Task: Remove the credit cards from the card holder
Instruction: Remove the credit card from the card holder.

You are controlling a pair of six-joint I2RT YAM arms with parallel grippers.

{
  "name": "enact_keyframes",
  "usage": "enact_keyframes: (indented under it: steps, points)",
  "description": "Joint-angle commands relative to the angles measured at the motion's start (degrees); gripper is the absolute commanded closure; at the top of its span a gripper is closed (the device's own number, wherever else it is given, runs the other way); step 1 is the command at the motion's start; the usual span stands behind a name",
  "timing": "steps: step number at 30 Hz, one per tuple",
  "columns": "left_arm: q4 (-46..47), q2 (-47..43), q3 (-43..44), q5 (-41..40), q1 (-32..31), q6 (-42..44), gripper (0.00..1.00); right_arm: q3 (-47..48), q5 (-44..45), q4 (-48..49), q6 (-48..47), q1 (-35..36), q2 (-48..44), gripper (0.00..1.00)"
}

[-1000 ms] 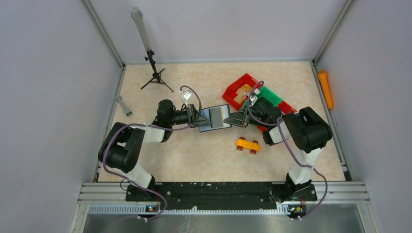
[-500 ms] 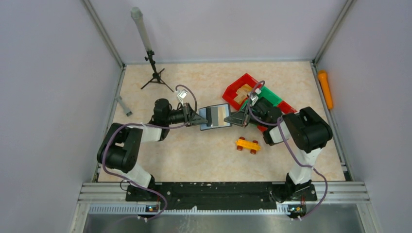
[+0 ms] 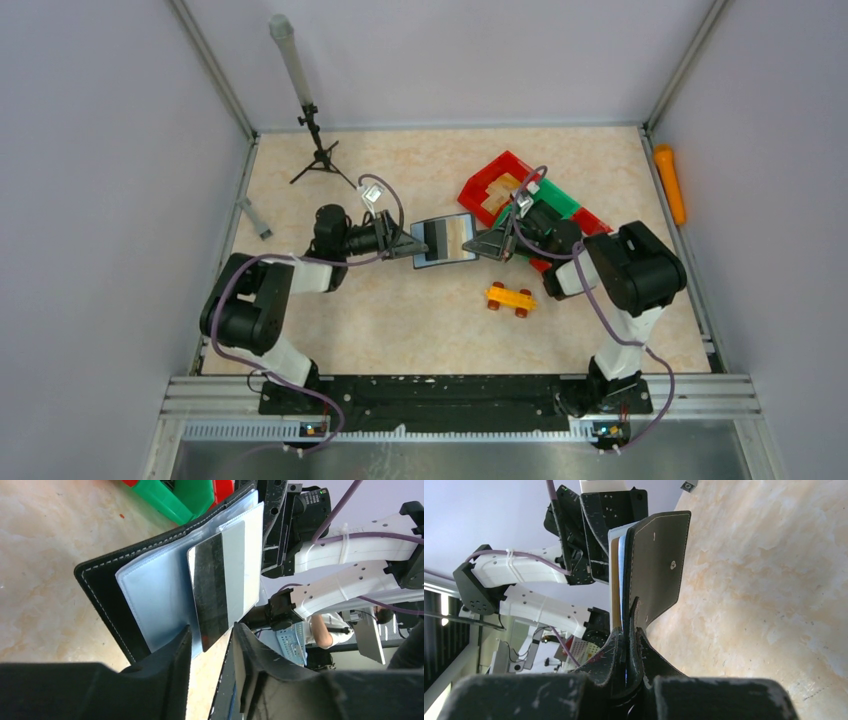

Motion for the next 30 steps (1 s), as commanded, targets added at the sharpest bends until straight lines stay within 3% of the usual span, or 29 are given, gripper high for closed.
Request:
enact_keyframes:
  steps: [1, 8, 13, 16, 21, 24, 30]
  points:
    - [9.5, 1.9, -1.0, 0.9, 0.2, -3.9, 0.58, 0.3, -1.0, 13.0, -0.4, 0.6, -2.9, 1.00]
    - [22.4, 7.2, -1.3, 2.9, 0.2, -13.0, 0.57, 1.1, -1.7, 13.1, -0.3, 1.6, -2.7, 1.00]
    - [24.9, 7.8, -1.3, 3.1, 0.2, -14.6, 0.59, 1.3, -1.9, 13.0, -0.2, 1.9, -2.4, 1.00]
    - [24.6, 7.5, -1.3, 3.1, 0.1, -14.3, 0.66, 1.3, -1.8, 13.0, -0.2, 2.0, -2.2, 1.00]
    - [24.6, 7.5, -1.2, 3.3, 0.1, -14.2, 0.91, 1.4, -1.8, 13.0, -0.1, 2.1, -1.9, 1.00]
    - [24.7, 7.4, -1.2, 3.2, 0.1, -14.2, 1.00, 1.4, -1.9, 13.0, -0.1, 2.1, -1.9, 1.00]
    - [23.7, 6.8, -1.2, 3.2, 0.4, -13.5, 1.00, 1.3, -1.7, 12.9, -0.2, 2.0, -2.1, 1.00]
